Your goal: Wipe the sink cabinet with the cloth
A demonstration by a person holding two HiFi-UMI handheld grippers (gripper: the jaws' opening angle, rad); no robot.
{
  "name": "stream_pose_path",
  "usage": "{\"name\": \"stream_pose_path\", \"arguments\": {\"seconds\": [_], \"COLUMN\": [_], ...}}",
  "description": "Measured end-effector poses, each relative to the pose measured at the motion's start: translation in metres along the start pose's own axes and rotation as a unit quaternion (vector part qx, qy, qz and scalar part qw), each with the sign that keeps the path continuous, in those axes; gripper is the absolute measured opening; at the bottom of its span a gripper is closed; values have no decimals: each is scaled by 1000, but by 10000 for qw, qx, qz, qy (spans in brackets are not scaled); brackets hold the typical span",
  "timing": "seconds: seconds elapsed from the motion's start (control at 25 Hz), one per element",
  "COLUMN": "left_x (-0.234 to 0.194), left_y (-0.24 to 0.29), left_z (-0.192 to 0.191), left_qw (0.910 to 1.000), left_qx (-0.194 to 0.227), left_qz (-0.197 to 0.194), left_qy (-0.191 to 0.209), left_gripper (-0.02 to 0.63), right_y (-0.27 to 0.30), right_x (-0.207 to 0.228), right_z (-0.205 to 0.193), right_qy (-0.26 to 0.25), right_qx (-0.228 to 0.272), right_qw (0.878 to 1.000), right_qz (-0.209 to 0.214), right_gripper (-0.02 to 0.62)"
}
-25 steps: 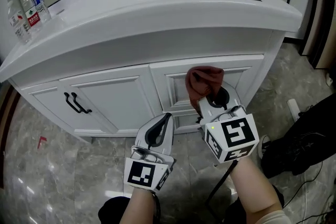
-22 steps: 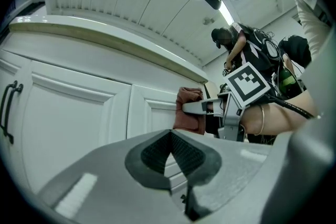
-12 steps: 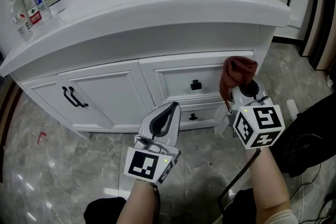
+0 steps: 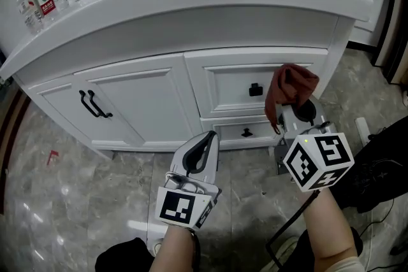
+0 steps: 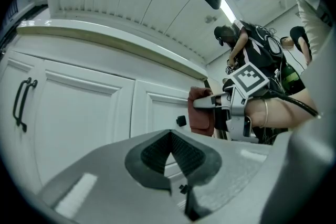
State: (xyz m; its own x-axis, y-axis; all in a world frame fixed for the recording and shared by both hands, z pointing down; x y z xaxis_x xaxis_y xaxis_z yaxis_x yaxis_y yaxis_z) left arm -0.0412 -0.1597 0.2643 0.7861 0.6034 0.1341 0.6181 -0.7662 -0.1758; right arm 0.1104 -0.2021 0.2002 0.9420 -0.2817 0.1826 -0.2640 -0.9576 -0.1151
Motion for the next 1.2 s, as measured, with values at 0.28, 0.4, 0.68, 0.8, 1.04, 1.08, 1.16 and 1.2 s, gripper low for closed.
{"name": "stream_pose_path", "arguments": {"seconds": [0.28,0.4,0.68,0.8,1.04,1.08,1.16,1.2], "left_x": [-20,-29,-52,-51,-40,-38,-36,-35], "left_y": [-14,-21,-29,-25,-12,-11,-8,-7], "left_z": [-6,-6,-15,-18,-20,-21,-24,-24], "left_qw": [9995,9991,9978,9977,9966,9967,9969,9969], "left_qx": [-29,-88,-96,-42,115,98,58,50], "left_qz": [256,340,656,669,508,489,470,462], "left_qy": [204,222,9,-132,-636,-643,-635,-642], "left_gripper": [0,0,0,0,0,0,0,0], "right_y": [42,58,73,70,63,61,58,56], "right_x": [-92,-112,-116,-103,-66,-63,-60,-60], "right_z": [-65,-72,-79,-81,-80,-80,-80,-80], "right_qy": [-51,22,-219,-398,-336,-356,-373,-337], "right_qx": [-489,-538,-573,-649,-772,-775,-769,-754], "right_qw": [9942,9920,9924,9931,9955,9957,9961,9964], "right_qz": [962,1146,1071,891,433,355,212,195], "right_gripper": [78,78,80,81,81,80,78,78]}}
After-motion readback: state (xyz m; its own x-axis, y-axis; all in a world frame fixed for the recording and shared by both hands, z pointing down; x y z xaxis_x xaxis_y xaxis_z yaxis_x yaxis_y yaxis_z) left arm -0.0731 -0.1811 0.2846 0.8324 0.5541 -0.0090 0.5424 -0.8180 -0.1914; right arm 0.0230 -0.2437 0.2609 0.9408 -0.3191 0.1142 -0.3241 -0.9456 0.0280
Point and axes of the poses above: the fingertips, and each gripper's own axes: y forward along the fingers, x to its right, z out of its top, the point moved 1 cm from there along -y, backward along the fingers, and after that the axes turned 6 degrees about y, right-handed, at the moved point
